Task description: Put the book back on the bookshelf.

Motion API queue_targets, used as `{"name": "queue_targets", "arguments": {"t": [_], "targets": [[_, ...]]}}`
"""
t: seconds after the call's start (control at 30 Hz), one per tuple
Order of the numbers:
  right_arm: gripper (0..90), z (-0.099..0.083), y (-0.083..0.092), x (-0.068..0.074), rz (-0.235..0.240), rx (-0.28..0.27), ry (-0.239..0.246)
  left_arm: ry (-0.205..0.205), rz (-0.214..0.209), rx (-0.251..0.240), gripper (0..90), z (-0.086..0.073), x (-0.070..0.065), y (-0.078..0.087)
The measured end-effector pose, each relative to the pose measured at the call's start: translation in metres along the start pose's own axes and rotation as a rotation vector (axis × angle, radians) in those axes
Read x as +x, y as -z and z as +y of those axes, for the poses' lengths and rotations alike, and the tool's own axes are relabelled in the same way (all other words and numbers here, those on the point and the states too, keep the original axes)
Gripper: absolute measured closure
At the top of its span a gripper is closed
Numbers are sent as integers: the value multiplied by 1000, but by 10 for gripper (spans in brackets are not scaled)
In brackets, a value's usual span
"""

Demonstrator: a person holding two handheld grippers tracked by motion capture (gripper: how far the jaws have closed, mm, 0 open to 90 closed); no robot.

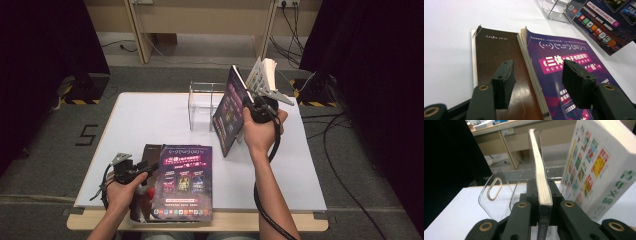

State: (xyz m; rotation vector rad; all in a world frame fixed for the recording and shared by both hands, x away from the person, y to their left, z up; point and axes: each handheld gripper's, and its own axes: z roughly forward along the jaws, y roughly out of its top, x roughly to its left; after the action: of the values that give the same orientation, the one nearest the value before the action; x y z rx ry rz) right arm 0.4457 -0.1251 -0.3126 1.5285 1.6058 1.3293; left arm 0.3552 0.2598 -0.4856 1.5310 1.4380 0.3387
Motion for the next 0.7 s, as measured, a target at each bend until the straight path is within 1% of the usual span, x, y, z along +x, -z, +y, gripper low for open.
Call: {"name": "queue_targets", "arguments": {"t": [0.27,0.33,0.37,0.47,0.57,0.7], "targets": [[843,14,-1,7,-7,-72,20,-2,-1,5,427,0,0,-1],[843,18,-5,8,-9,-78,15,0,-1,4,427,0,0,-1],[843,19,-8,8,-8,-80,16,-3,-1,3,427,1,0,0],[843,20,-17,10,-13,-86,25,3,-3,0,427,1,0,0],[843,22,-26,14,-13,-88,34,4,-3,-2,427,2,1,0],[843,26,-35,19,-16,-97,31,7,-1,-8,427,3,2,1]]}}
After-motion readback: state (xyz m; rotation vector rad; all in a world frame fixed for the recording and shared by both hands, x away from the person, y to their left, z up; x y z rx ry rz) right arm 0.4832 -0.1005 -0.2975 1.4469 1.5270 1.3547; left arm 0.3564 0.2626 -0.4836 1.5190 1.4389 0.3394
